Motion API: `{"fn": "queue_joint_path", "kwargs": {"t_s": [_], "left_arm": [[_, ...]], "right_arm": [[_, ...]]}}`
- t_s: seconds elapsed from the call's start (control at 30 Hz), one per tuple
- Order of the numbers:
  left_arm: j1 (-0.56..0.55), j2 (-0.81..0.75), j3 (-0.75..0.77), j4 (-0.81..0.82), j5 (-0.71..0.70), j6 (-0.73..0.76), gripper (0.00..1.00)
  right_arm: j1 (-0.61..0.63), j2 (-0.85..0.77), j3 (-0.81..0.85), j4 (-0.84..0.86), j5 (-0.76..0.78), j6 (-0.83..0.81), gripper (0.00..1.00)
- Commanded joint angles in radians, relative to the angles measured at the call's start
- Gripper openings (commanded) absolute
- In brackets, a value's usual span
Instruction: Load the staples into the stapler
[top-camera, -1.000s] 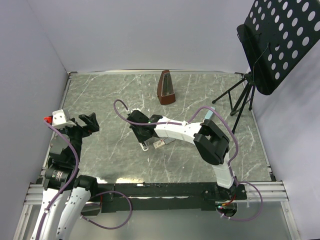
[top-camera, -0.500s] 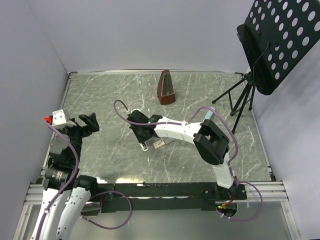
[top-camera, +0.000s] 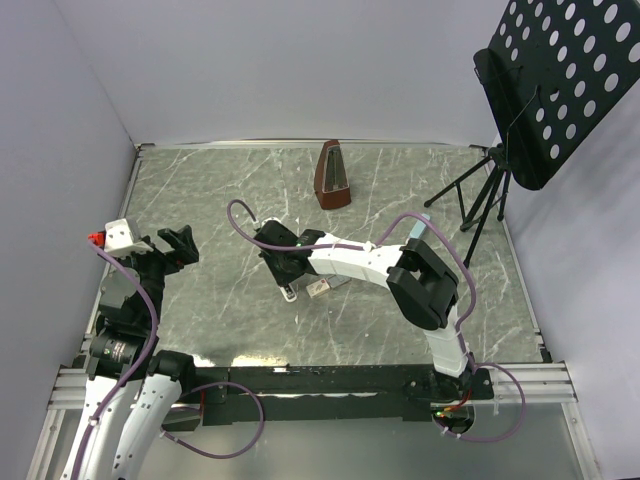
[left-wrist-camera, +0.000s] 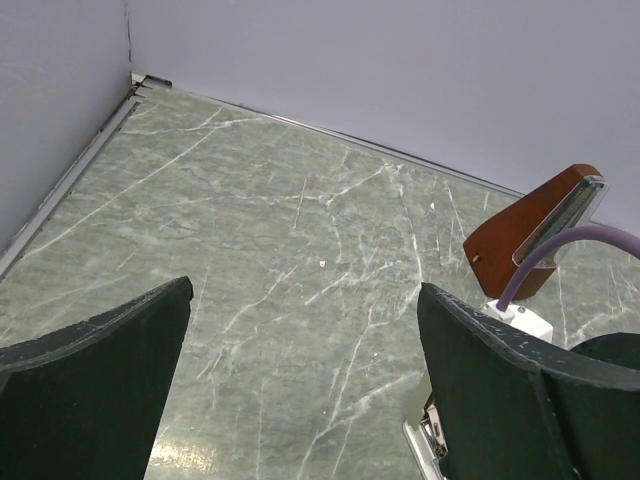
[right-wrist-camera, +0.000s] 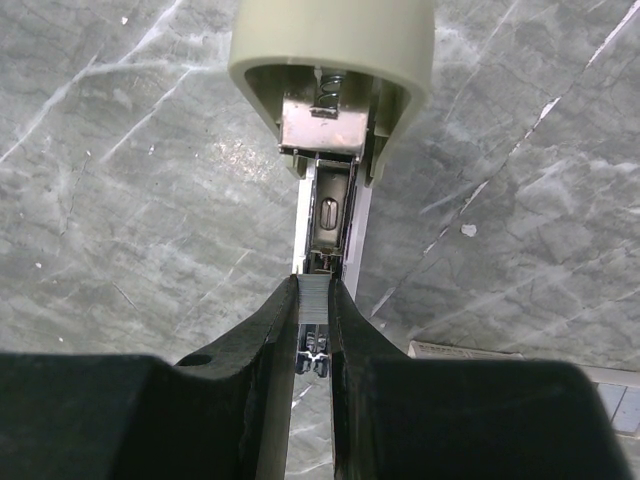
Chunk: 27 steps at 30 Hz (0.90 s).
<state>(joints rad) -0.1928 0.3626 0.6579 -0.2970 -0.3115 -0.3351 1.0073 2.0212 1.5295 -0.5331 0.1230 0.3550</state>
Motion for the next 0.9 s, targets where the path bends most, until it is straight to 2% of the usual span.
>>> {"fn": "queue_joint_path", "kwargs": {"t_s": [0.0,0.87], "left_arm": [[0.006,0.004,-0.001,0.036,0.011,0.001,0.99],[0.006,0.006,-0.001,0.035,0.009,0.001,0.99]], "right_arm": [[-0.007,0.005,0.004,0.001,0.021,0.015,0.07],[-0.012,0.033,0.02,-0.018,-0.005,0.009,0.07]]}}
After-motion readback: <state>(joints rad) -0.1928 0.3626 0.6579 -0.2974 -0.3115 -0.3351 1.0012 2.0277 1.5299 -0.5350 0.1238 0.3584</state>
